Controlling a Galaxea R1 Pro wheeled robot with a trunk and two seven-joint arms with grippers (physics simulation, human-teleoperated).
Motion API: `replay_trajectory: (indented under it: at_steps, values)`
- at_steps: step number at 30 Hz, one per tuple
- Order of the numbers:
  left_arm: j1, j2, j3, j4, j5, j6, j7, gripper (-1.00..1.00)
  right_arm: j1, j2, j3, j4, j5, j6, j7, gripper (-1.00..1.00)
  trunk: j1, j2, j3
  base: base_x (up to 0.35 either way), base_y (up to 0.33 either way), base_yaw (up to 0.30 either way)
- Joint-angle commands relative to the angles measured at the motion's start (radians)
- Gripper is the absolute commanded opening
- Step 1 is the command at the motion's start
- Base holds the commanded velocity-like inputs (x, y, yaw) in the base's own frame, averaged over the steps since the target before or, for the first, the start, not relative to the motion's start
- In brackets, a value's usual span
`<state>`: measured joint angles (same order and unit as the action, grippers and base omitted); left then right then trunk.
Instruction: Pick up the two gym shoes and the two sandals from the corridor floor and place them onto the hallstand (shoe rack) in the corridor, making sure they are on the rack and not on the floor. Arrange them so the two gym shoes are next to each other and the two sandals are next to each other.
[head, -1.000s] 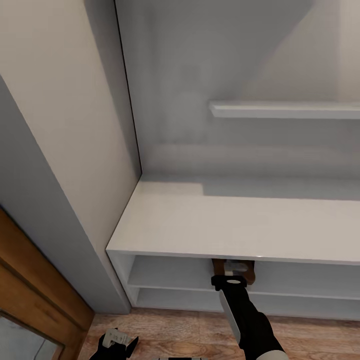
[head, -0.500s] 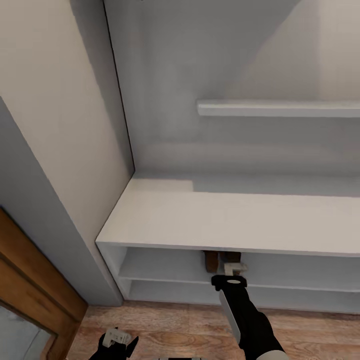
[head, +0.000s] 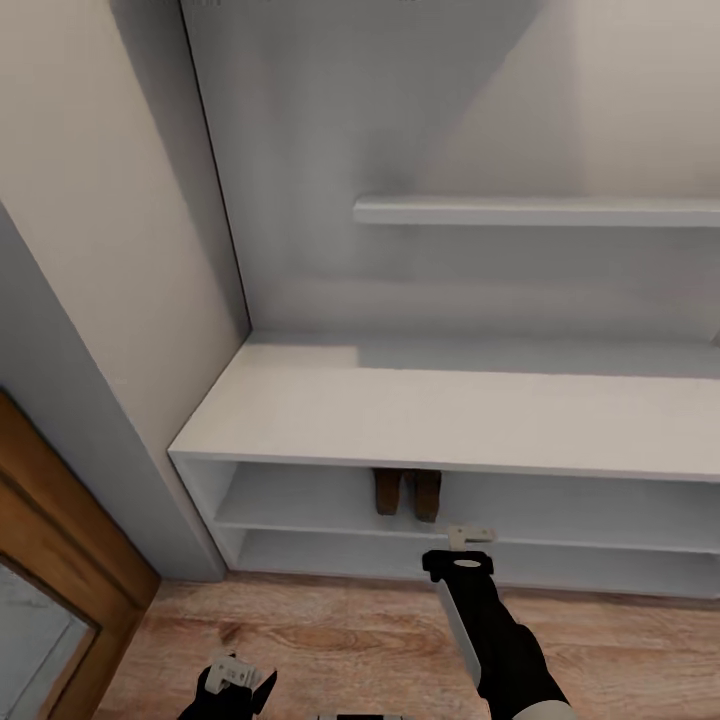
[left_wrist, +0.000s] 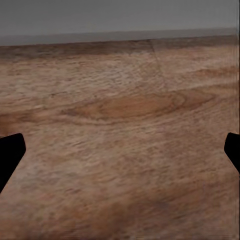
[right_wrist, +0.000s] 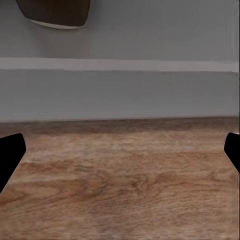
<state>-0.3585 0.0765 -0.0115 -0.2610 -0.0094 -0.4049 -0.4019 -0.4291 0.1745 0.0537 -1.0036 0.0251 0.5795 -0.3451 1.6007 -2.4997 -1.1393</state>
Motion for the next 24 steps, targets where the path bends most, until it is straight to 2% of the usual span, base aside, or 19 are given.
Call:
replay_trajectory:
  at_steps: [1,17,23,24]
  values:
    - [0.0,0.001,-0.001,0.0,-0.001,-0.004,-0.002,1.0,0.0,0.0,0.002,-0.001,0.003,0.007,-0.003,1.0,-0.001,0.0,-0.001,-0.254,-0.194,0.0]
    - [0.0,0.002,0.0,0.0,0.0,-0.005,-0.001,1.0,0.0,0.0,0.002,0.005,0.006,0.007,-0.003,1.0,-0.001,0.0,-0.001,-0.296,-0.124,0.0]
    - [0.0,0.002,0.001,0.0,0.0,-0.005,0.0,1.0,0.002,0.0,0.002,0.044,0.006,0.003,-0.002,1.0,-0.001,0.0,-0.001,-0.311,-0.094,0.0]
    - [0.0,0.002,0.001,0.0,0.0,-0.005,0.0,1.0,0.002,0.0,0.002,0.075,0.006,0.0,-0.001,1.0,-0.001,0.0,-0.001,-0.312,-0.093,0.0]
